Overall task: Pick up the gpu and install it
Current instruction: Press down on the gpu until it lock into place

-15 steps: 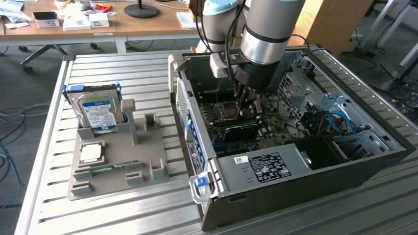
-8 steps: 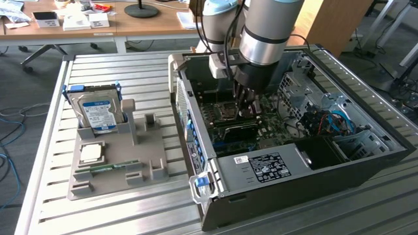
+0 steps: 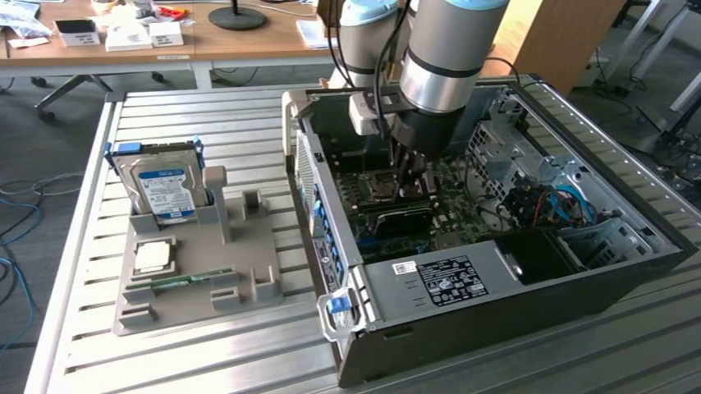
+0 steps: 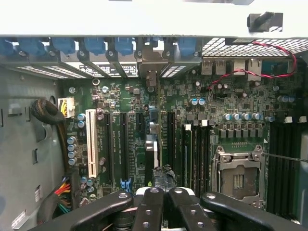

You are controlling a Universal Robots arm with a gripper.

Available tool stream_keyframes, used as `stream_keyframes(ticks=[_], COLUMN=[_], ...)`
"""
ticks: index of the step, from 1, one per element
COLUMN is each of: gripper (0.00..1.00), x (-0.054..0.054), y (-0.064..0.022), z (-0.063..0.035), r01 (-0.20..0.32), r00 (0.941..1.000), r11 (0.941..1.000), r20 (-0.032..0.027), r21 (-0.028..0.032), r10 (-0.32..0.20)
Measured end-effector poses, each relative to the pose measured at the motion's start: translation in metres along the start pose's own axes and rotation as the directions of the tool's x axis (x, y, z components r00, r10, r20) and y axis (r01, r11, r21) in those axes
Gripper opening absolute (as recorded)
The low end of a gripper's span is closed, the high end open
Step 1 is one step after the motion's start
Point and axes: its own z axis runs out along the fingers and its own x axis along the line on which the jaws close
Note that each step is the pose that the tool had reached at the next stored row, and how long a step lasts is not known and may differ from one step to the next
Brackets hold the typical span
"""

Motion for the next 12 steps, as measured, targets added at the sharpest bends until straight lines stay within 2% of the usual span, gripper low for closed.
stream_keyframes(ticks=[12], gripper=[0.11], x=[-0.0002], y=[0.0019], z=[0.0003], r01=[0.0], r00=[1.0], r11=[1.0], r20=[0.0002], r21=[0.0001], r10=[0.0])
